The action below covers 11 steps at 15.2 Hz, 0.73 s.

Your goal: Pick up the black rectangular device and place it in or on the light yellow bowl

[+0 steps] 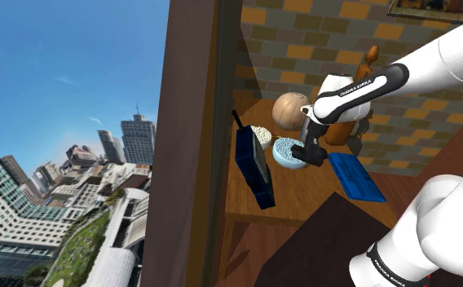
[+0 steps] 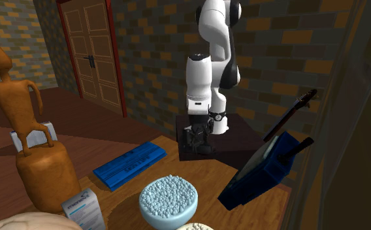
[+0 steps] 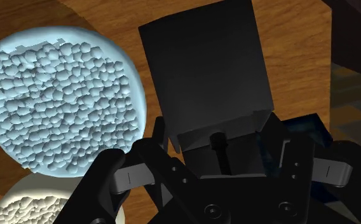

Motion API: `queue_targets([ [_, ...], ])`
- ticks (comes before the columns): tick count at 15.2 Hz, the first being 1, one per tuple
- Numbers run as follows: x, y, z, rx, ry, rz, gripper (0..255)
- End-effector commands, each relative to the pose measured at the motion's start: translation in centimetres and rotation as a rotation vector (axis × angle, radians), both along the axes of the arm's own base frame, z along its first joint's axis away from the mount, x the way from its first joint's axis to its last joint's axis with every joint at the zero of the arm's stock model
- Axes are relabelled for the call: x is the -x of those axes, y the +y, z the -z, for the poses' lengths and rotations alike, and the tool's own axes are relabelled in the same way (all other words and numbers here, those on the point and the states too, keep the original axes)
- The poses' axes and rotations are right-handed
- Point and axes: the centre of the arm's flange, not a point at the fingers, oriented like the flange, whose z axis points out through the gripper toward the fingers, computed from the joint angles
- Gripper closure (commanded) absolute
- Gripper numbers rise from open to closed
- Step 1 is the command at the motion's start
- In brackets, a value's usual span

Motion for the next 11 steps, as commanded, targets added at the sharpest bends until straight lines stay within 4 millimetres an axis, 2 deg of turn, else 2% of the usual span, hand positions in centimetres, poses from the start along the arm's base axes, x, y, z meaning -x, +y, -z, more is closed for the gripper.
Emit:
queue_targets([
  [1,-2.8,-0.5,-0.3,-0.001,-0.001,0.0,255],
  [11,-15.9,-2.2,-0.2,-0.001,-0.001,0.0,255],
])
